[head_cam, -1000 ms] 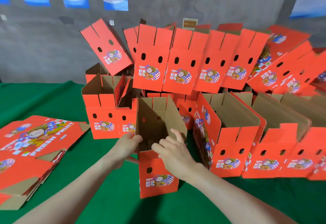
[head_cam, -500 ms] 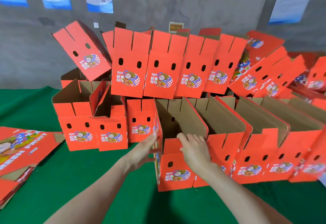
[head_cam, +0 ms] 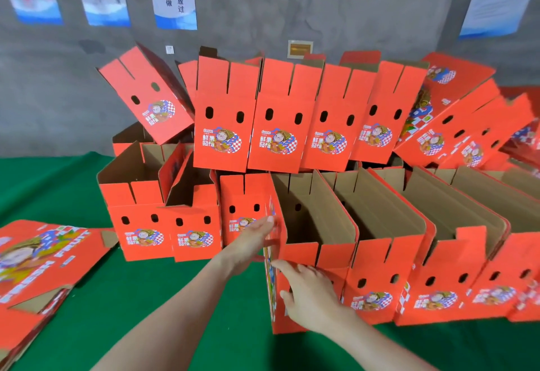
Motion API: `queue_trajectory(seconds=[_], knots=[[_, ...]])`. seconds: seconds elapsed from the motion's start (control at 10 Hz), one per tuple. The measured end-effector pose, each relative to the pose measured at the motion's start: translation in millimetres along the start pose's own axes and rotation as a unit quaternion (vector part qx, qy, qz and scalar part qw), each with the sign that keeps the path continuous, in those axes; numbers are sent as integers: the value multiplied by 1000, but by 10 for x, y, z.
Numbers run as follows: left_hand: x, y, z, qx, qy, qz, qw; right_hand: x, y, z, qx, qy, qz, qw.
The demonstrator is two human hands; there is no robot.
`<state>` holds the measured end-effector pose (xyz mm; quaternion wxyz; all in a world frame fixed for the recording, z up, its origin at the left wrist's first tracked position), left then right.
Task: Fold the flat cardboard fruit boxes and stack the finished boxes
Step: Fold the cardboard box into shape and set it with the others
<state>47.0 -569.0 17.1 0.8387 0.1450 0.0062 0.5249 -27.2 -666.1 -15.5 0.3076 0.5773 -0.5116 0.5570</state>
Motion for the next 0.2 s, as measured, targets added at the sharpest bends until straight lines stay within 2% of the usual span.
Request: queue_trajectory(seconds=[0.1,0.2], knots=[[40,37,-18,-14,-90,-34,995,35,-110,72,-50,-40,-31,998],[288,349,-585,-32,-262,36,964,16,72,-62,-89,-88,-37,991]])
Point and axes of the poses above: each hand's wrist, its own y-axis away from the middle knuckle, its own x-axis out of the back of the hand, z = x × y, the point moved 6 cm from there along -y, towards the middle knuckle, and after that the axes turned 6 degrees about x, right-handed, at the moved point
